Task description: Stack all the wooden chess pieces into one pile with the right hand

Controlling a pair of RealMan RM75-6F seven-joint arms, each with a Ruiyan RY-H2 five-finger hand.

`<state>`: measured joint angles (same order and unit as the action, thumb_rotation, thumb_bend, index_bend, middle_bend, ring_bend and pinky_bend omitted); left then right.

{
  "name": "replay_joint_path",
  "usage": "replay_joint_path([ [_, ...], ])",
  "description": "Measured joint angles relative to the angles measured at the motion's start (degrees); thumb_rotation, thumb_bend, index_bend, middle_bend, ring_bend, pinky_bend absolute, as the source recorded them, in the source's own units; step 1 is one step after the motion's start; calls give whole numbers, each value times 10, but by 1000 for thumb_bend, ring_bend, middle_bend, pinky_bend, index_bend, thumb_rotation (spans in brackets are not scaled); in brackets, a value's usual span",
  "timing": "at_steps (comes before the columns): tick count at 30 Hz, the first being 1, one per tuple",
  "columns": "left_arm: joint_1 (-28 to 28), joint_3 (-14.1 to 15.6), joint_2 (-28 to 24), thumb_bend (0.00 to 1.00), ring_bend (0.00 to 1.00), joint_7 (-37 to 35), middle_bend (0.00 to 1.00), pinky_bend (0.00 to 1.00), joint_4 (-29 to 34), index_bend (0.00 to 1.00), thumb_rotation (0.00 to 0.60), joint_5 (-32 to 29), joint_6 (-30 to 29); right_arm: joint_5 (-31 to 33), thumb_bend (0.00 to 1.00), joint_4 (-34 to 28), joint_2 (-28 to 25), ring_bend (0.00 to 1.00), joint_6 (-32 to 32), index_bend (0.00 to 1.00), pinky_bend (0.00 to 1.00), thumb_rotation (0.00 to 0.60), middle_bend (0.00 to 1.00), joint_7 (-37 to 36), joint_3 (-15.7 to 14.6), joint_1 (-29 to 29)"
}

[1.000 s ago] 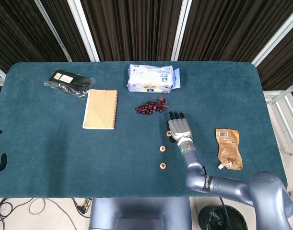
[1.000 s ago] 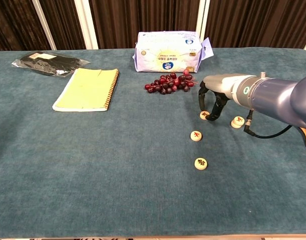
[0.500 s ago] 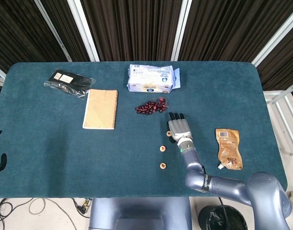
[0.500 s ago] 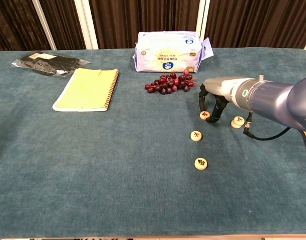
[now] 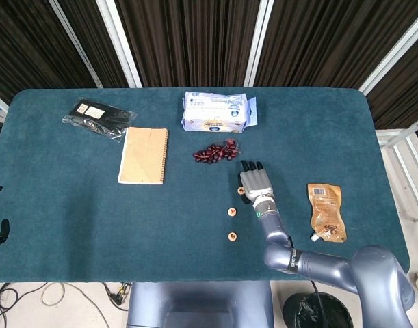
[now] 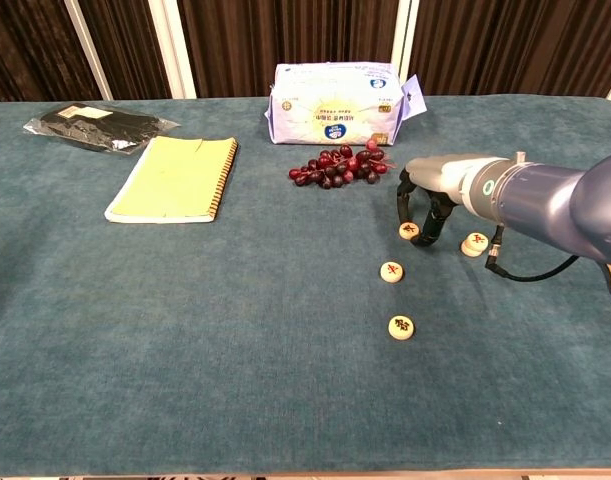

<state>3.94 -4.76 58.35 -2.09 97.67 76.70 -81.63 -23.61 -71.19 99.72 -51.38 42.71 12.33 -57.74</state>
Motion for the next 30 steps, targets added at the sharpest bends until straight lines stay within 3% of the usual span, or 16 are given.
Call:
replay_joint_path([
  [17,0,0,-1,488,0,-2,0,0,-1,127,600,-2,1,-8,410,-5,-3,0,-2,540,0,600,0,-4,4,0],
  [30,0,0,0,487,0,0,0,0,0,127,600,2,-1,-33,410,-153,-109,0,-53,540,0,600,0,-6,3,25],
])
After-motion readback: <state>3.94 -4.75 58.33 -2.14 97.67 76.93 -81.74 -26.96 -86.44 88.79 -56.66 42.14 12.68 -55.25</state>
